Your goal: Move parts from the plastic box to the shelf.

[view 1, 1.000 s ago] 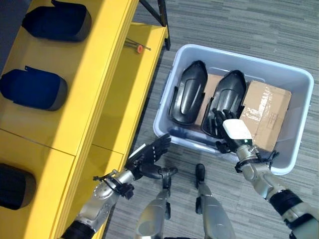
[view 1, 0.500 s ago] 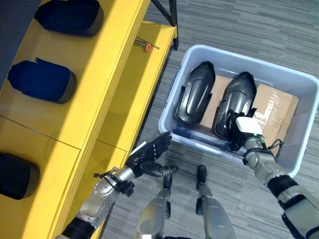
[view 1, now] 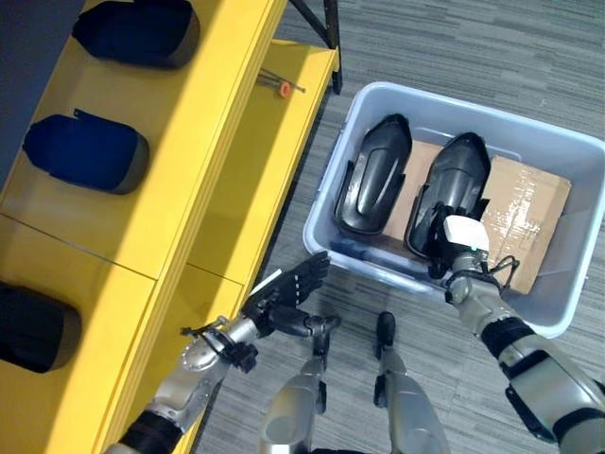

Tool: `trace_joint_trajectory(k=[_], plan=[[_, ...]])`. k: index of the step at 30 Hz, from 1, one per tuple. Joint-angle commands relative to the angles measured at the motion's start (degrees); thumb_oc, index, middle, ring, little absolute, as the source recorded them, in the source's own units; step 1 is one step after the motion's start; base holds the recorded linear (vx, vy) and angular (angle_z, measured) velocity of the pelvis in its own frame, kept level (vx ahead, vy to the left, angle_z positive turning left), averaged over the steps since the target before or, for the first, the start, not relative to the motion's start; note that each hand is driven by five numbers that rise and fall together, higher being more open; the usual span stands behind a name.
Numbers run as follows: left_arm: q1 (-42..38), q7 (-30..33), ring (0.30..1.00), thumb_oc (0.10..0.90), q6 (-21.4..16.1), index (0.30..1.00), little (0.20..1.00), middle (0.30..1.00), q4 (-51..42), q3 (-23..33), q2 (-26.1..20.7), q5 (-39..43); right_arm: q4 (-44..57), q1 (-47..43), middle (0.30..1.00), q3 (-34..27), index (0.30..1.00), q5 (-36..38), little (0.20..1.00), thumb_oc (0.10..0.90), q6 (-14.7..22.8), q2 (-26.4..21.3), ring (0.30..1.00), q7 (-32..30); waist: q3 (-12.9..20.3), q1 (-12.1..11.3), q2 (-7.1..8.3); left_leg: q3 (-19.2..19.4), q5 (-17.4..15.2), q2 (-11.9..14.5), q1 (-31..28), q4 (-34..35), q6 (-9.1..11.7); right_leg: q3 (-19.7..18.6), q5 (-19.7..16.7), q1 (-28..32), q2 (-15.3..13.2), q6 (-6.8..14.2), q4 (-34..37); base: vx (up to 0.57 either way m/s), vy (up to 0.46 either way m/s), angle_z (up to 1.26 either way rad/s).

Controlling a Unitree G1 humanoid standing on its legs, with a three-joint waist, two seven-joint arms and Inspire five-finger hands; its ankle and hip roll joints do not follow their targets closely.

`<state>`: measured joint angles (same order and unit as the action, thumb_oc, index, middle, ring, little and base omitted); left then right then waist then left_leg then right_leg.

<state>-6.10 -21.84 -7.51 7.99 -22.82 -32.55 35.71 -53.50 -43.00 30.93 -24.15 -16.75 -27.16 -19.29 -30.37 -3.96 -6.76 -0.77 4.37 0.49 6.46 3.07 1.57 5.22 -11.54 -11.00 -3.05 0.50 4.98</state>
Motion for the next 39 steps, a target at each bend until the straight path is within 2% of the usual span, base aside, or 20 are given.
trace_joint_trajectory(k=[1,4,5,7,11,12,14,16,17,18,22,24,29,34,37,39], plan=[[-1.43,-0.9,1.0,0.9,-4.36,1.0,1.0,1.0,-5.58,-1.6,1.51,2.18,-11.49,-2.27,1.0,-3.04,1.0,6.86,1.0,0.9,-11.11,-2.49,1.0,1.59,0.58,-1.13,-2.62,1.18,-4.99,-2.59,7.36,-5.87,-1.99,2.48,17.07,-3.1,-1.85,1.13,-15.9,-0.01,0.0,0.1],[-1.38,-0.99,1.0,0.9,-4.05,1.0,1.0,1.0,-5.7,-2.44,2.32,4.56,-14.64,-1.76,1.0,-4.58,1.0,9.85,1.0,0.9,-14.27,-1.71,1.0,1.03,0.58,-1.31,-3.47,1.0,-4.87,-2.8,8.34,-6.46,-2.0,2.73,17.37,-4.13,-1.91,0.9,-16.75,-0.01,0.019,0.1],[-1.17,-0.1,1.0,0.9,-4.51,1.0,1.0,1.0,-5.86,-2.95,3.15,3.99,-17.03,-0.71,1.0,-5.46,1.0,8.75,1.0,0.9,-15.34,-0.95,1.0,-0.97,0.58,-1.59,-4.47,0.77,-4.71,-3.23,9.18,-6.94,-2.09,3.13,17.6,-4.95,-2.15,0.72,-17.43,-0.01,0.048,0.11],[-1.34,0.2,1.0,0.9,-5.23,1.0,1.0,1.0,-5.7,-3.51,3.61,3.84,-18.68,-0.18,1.0,-5.8,1.0,8.07,1.0,0.9,-15.38,-0.5,1.0,-2.64,0.58,-1.79,-5.21,0.82,-4.52,-3.52,10.04,-7.16,-2.23,3.42,17.85,-6.07,-2.46,0.66,-18.23,-0.04,0.045,0.08],[-1.08,0.4,1.0,0.9,-6.02,1.0,1.0,1.0,-5.63,-4.36,4.18,3.78,-20.51,1.44,1.0,-5.61,1.0,6.21,1.0,0.9,-17.73,0.16,1.0,-3.2,0.58,-2.02,-6.89,0.8,-4.27,-3.97,12.04,-8.46,-2.37,3.85,18.49,-8.43,-2.9,0.26,-20.37,-0.03,0.033,0.07],[-1.09,0.4,1.0,0.9,-6.03,1.0,1.0,1.0,-5.62,-4.36,4.18,3.78,-20.51,1.43,1.0,-5.61,1.0,6.21,1.0,0.9,-17.73,0.15,1.0,-3.2,0.58,-2.01,-6.89,0.8,-4.28,-3.98,12.09,-8.51,-2.37,3.85,18.53,-8.49,-2.92,0.26,-20.46,-0.03,0.04,0.09],[0.01,1.42,1.0,0.9,-6.94,1.0,1.0,1.0,-5.31,-4.62,4.56,4.99,-20.52,3.69,1.0,-4.42,1.0,1.12,1.0,0.9,-18.51,0.42,1.0,-4.28,0.58,-2.0,-7.95,0.79,-4.22,-4.47,14.27,-10.1,-2.53,3.93,19.07,-11.01,-3.31,-0.04,-22.59,-0.06,0.05,0.09],[0.52,0.96,1.0,0.9,-7.22,1.0,1.0,1.0,-5.08,-4.43,4.85,5.84,-20.0,4.61,1.0,-3.89,1.0,-0.06,1.0,0.9,-18.03,0.57,1.0,-4.34,0.58,-1.93,-8.2,0.92,-4.22,-4.6,15.08,-10.57,-2.64,3.79,19.16,-11.97,-3.48,-0.12,-23.16,-0.07,0.042,0.08],[1.17,0.24,1.0,0.9,-7.89,1.0,1.0,1.0,-4.82,-4.35,5.37,5.36,-19.03,5.71,0.756,-3.16,0.756,-1.59,0.756,0.725,-17.37,1.26,0.756,-4.59,0.58,-1.78,-8.51,1.0,-4.18,-4.76,15.74,-10.82,-2.77,3.52,19.13,-12.78,-3.67,-0.15,-23.46,-0.07,0.05,0.03],[1.49,-0.06,1.0,0.9,-8.21,1.0,1.0,1.0,-4.81,-4.46,5.5,4.97,-18.69,6.3,0.3,-2.94,0.3,-2.17,0.3,0.4,-17.21,1.52,0.3,-4.94,0.58,-1.62,-8.58,0.99,-4.23,-4.87,15.76,-10.83,-2.81,3.38,19.28,-12.95,-3.79,-0.11,-23.66,-0.06,0.044,-0.02],[2.3,-0.43,1.0,0.9,-9.29,1.0,1.0,1.0,-5.27,-4.1,6.21,4.66,-16.74,8.69,0.3,-2.04,0.3,-5.1,0.3,0.4,-15.54,1.23,0.3,-6.36,0.58,-1.1,-9.17,1.37,-3.81,-4.89,16.24,-10.38,-3.0,2.45,18.66,-13.97,-3.69,0.02,-23.31,-0.06,0.069,-0.02],[2.7,0.36,1.0,0.9,-9.81,1.0,1.0,1.0,-5.47,-3.94,6.67,4.93,-15.47,10.4,0.3,-2.04,0.3,-5.48,0.3,0.4,-13.04,0.84,0.3,-9.21,0.58,-0.36,-9.49,1.71,-3.6,-4.94,15.5,-9.52,-3.09,1.89,18.49,-13.79,-3.55,0.08,-22.87,-0.04,0.079,-0.01],[3.25,-1.54,1.0,0.9,-10.42,1.0,1.0,1.0,-5.29,-3.25,6.58,5.46,-13.45,11.91,0.3,-2.11,0.3,-6.78,0.3,0.4,-10.79,-0.25,0.3,-12.8,0.58,0.52,-9.1,2.41,-3.59,-4.6,13.24,-8.43,-3.02,1.1,17.81,-11.91,-3.35,0.45,-21.36,-0.03,0.025,-0.07],[3.58,-3.01,1.0,0.9,-10.58,1.0,1.0,1.0,-4.85,-2.51,5.61,5.72,-12.44,12.32,0.3,-1.98,0.3,-9.67,0.3,0.4,-7.46,-1.39,0.3,-14.12,0.58,1.17,-7.49,2.81,-3.81,-3.96,9.41,-7.09,-2.82,0.57,16.95,-7.83,-2.82,1.07,-18.92,-0.01,-0.023,-0.07],[3.63,-3.63,1.0,0.9,-10.34,1.0,1.0,1.0,-4.7,-1.89,4.67,5.48,-11.15,12.5,0.3,-1.45,0.3,-12.06,0.3,0.4,-4.58,-1.65,0.3,-14.81,0.58,1.31,-5.72,2.77,-4.11,-3.38,6.01,-5.87,-2.7,0.3,16.24,-3.95,-2.44,1.68,-16.81,0.01,-0.081,-0.01],[3.71,-4.16,1.0,0.9,-9.89,1.0,1.0,1.0,-4.72,-1.34,4.12,5.67,-10.35,12.86,0.3,-1.09,0.3,-14.59,0.3,0.4,-3.98,-1.83,0.3,-15.33,1.06,1.28,-4.65,2.75,-4.08,-2.99,4.42,-4.95,-2.58,0.18,15.69,-2.09,-2.3,2.16,-15.53,0.02,-0.089,-0.05]])
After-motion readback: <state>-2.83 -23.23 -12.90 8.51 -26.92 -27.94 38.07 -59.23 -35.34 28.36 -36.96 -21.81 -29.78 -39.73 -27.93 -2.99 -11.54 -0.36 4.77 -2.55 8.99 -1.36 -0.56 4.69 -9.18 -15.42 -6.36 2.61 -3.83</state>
